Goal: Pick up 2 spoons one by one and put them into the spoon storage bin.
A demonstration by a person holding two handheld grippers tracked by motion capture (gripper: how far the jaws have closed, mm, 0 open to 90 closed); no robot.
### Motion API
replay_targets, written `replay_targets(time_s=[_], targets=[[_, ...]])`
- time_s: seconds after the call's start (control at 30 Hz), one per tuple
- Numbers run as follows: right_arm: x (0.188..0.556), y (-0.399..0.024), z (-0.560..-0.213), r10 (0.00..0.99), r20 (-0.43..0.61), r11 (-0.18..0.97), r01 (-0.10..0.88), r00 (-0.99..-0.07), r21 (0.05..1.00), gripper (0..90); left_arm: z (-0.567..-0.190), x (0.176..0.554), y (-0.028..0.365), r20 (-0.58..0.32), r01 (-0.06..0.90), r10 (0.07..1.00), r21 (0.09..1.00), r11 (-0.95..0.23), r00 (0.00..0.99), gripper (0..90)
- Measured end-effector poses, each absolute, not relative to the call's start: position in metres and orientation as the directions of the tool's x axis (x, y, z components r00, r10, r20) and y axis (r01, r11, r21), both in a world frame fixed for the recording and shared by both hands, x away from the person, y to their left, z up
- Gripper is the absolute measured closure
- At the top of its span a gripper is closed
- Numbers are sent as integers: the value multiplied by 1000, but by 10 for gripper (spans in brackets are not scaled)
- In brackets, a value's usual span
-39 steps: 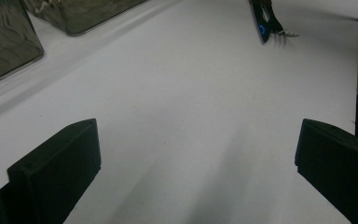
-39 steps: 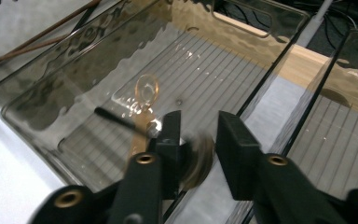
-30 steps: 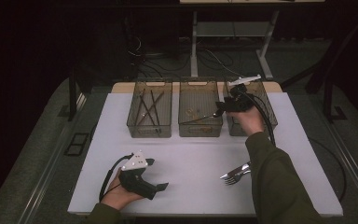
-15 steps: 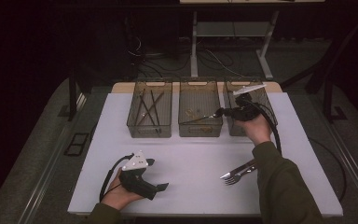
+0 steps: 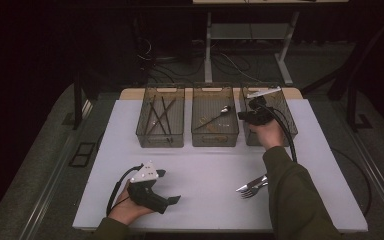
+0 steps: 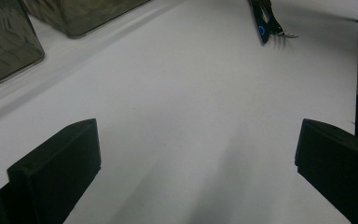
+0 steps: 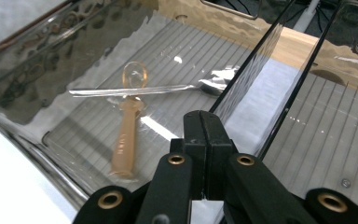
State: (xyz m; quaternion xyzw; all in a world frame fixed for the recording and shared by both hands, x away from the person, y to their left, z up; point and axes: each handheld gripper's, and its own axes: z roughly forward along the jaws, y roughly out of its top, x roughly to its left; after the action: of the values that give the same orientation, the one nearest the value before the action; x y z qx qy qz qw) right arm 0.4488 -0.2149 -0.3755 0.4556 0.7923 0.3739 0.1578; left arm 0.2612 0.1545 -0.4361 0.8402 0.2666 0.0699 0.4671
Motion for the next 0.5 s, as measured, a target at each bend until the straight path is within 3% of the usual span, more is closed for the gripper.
replay_targets(time_s=[0.1, 0.3, 0.5], targets=[[442, -216, -373, 829, 114, 289, 595, -547, 750, 858, -436, 262, 155, -130, 380, 512, 824, -420, 849, 0], [419, -220, -368, 794, 138, 282, 559, -592, 779, 667, -436, 261, 155, -130, 382, 518, 825, -417, 846, 0], [396, -230, -369, 774, 133, 291, 534, -620, 794, 534, -437, 261, 154, -131, 384, 520, 825, -414, 844, 0]])
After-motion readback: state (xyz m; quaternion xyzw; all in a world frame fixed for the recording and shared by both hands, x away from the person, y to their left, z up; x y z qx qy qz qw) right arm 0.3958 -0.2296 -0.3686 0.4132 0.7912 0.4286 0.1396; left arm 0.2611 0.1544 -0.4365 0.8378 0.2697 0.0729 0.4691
